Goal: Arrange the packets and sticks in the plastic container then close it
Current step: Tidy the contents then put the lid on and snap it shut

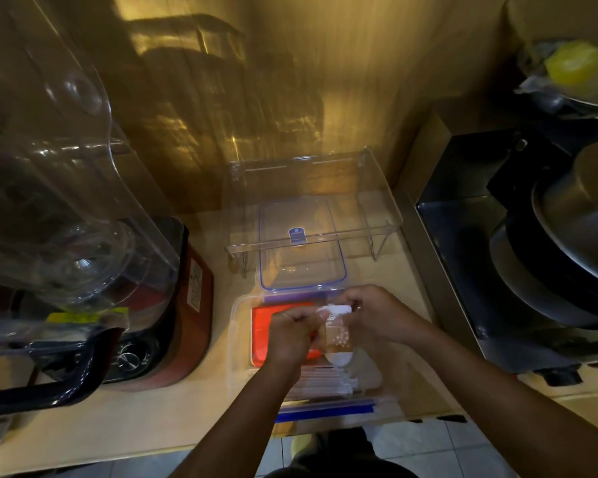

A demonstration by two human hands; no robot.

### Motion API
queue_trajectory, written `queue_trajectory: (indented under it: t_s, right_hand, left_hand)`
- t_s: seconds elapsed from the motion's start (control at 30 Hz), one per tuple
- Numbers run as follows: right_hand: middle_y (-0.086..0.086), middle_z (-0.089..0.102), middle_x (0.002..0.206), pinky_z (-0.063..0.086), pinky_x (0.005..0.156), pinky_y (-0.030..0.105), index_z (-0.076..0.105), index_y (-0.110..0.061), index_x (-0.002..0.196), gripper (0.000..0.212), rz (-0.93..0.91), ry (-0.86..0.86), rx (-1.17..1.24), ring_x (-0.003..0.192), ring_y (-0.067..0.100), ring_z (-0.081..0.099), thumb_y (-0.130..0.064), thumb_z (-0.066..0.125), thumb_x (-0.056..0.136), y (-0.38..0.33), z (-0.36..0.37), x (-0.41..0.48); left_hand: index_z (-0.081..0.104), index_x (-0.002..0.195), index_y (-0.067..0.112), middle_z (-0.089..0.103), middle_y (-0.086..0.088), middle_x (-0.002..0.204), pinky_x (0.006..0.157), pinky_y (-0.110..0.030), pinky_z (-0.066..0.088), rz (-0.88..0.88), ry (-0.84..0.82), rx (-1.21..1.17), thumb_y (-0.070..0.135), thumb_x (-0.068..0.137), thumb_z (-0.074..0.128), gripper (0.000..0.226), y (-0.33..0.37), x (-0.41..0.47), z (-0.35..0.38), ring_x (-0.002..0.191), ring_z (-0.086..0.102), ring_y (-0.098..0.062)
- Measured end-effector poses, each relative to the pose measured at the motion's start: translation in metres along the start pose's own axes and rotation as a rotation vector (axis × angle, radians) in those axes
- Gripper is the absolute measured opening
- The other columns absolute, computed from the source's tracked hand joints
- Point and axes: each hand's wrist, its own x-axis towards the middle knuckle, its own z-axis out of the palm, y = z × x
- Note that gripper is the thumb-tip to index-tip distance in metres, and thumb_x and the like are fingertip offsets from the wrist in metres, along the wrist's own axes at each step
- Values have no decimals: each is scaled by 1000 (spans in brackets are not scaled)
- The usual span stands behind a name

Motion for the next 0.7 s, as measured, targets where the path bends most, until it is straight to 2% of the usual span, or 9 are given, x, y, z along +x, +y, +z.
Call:
queue_trajectory:
  t_s: [0.1, 0.2, 0.3, 0.33, 0.4, 0.47, 0.57, 0.63, 0.7]
  right_hand:
    - [-2, 59, 77, 49, 76, 37, 63, -23, 79, 13, -42, -102, -151, 77, 16, 57, -15, 73, 75, 2, -12, -6]
    - [-6, 55, 84, 36, 87, 33, 63, -21, 83, 4, -89, -238, -587, 92, 14, 54, -17, 63, 83, 6, -18, -10]
    - [-5, 62, 86, 23, 89, 37, 57, -25, 76, 15, -103, -251, -837, 102, 20, 50, -16, 52, 86, 12, -12, -12]
    - [-3, 66, 93, 23, 92, 40, 59, -24, 79, 15, -129, -226, -918, 105, 21, 48, -15, 51, 87, 15, -8, -13]
    - [-2, 67, 111, 18, 101, 44, 64, -24, 97, 18, -167, -166, -1057, 115, 21, 46, -16, 51, 87, 24, 1, -13]
    - [-1, 64, 123, 2, 108, 46, 63, -27, 109, 26, -156, -138, -1097, 125, 19, 43, -18, 50, 87, 29, 8, -13]
    - [5, 59, 132, -17, 112, 43, 60, -24, 118, 31, -145, -134, -1113, 135, 19, 36, -20, 48, 89, 27, 16, -14]
    - [8, 54, 138, -19, 111, 40, 57, -19, 124, 35, -133, -142, -1120, 139, 18, 31, -17, 49, 90, 26, 18, -16]
    - [4, 46, 145, -18, 113, 39, 50, -20, 131, 41, -119, -149, -1087, 142, 18, 25, -18, 49, 90, 28, 18, -17]
  left_hand:
    - [67, 71, 6, 58, -10, 63, 44, -20, 46, -45, -58, 11, 0, 85, 62, 16, -5, -3, 13, 49, 53, -14]
    - [63, 69, 3, 54, -9, 60, 40, -16, 43, -84, -99, 50, -3, 85, 62, 17, -17, -5, 28, 40, 51, -9]
    - [60, 70, 2, 57, -11, 68, 41, -19, 46, -114, -129, 115, -3, 85, 61, 16, -30, -5, 38, 51, 53, -15]
    - [59, 72, 1, 57, -13, 72, 42, -21, 48, -122, -127, 135, -4, 86, 60, 15, -33, -5, 40, 54, 54, -18]
    - [58, 81, -1, 57, -17, 79, 44, -24, 50, -128, -122, 196, -6, 87, 58, 8, -39, -3, 44, 59, 55, -21]
    - [57, 86, -2, 56, -20, 83, 50, -28, 50, -127, -130, 274, -8, 87, 56, 7, -42, -2, 46, 63, 56, -23]
    - [62, 86, -4, 58, -17, 81, 61, -32, 49, -2, -162, 525, -10, 84, 55, 9, -44, 3, 45, 72, 58, -24]
    - [62, 86, -1, 60, -15, 76, 68, -36, 50, 11, -178, 589, -9, 84, 53, 13, -43, 3, 45, 78, 61, -26]
    - [59, 92, 1, 65, -21, 88, 75, -41, 54, -19, -170, 620, -3, 85, 53, 10, -45, 3, 44, 86, 65, -32]
